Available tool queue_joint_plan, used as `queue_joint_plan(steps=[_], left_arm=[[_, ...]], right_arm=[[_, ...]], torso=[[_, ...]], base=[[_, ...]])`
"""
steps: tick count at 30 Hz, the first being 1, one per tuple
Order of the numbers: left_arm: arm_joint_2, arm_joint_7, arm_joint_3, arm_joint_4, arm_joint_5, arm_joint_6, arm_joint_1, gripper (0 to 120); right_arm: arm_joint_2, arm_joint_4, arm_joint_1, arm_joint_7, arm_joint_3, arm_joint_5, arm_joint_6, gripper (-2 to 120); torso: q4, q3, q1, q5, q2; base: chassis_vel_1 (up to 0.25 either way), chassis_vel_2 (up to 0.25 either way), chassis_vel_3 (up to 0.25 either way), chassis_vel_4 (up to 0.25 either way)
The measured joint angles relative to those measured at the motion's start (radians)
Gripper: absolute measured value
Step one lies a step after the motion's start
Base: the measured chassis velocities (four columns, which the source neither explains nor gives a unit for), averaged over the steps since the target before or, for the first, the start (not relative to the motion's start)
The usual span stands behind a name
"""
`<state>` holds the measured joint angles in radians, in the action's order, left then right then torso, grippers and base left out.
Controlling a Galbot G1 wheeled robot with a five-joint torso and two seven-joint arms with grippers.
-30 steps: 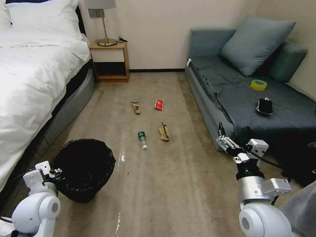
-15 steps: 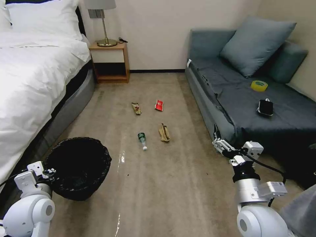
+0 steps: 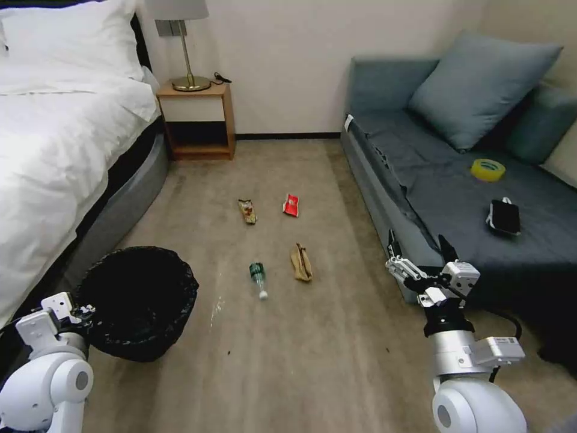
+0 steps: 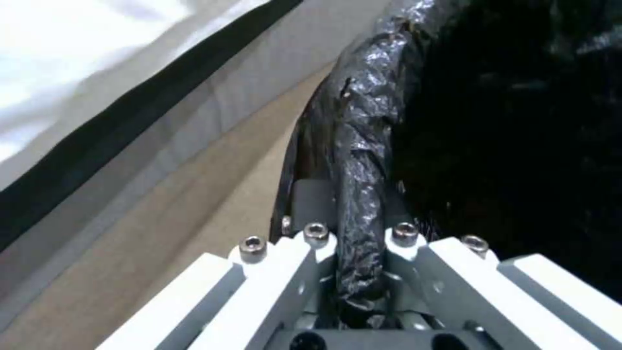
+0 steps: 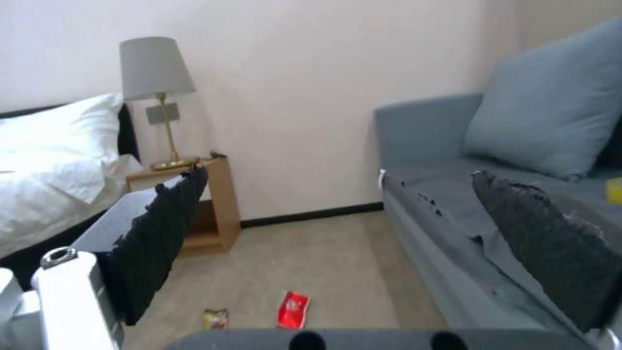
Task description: Pick up the trash bin, then pick up the garbage on the floor and place it into the trash bin.
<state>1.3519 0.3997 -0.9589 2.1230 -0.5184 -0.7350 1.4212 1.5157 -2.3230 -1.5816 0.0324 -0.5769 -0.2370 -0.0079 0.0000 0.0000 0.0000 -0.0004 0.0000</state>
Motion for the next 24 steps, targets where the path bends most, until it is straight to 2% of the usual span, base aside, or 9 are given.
queue_joint_plan(steps=[14,17,20,22,24], left_arm=[[0.004,-0.002,-0.002,-0.007,-0.006,0.0,-0.012,2],[0.005,-0.001,-0.002,-0.01,-0.008,0.0,-0.016,2],[0.008,0.0,-0.002,-0.014,-0.011,0.0,-0.02,2],[0.009,0.001,-0.002,-0.015,-0.012,0.0,-0.021,2],[0.01,0.003,-0.002,-0.016,-0.013,0.0,-0.023,2]], right_arm=[[-0.002,0.019,0.01,0.018,0.005,0.008,0.023,100],[-0.006,0.025,0.015,0.023,0.009,0.01,0.032,100],[-0.013,0.039,0.026,0.022,0.017,0.017,0.036,100],[-0.02,0.045,0.035,0.012,0.023,0.018,0.022,100],[-0.042,0.06,0.059,-0.026,0.044,0.001,-0.032,100]], torso=[[-0.0001,0.0,0.0,0.0005,0.0],[-0.0001,0.0,0.0,0.0004,0.0],[-0.0001,0.0,0.0,0.0003,0.0],[0.0,0.0,0.0,0.0004,0.0],[0.0,0.0,0.0,0.0003,0.0]], base=[[-0.333,0.325,0.328,-0.326],[-0.159,0.178,0.196,-0.215],[-0.023,0.041,0.041,-0.037],[0.064,-0.042,-0.024,0.049],[0.055,-0.063,-0.056,0.051]])
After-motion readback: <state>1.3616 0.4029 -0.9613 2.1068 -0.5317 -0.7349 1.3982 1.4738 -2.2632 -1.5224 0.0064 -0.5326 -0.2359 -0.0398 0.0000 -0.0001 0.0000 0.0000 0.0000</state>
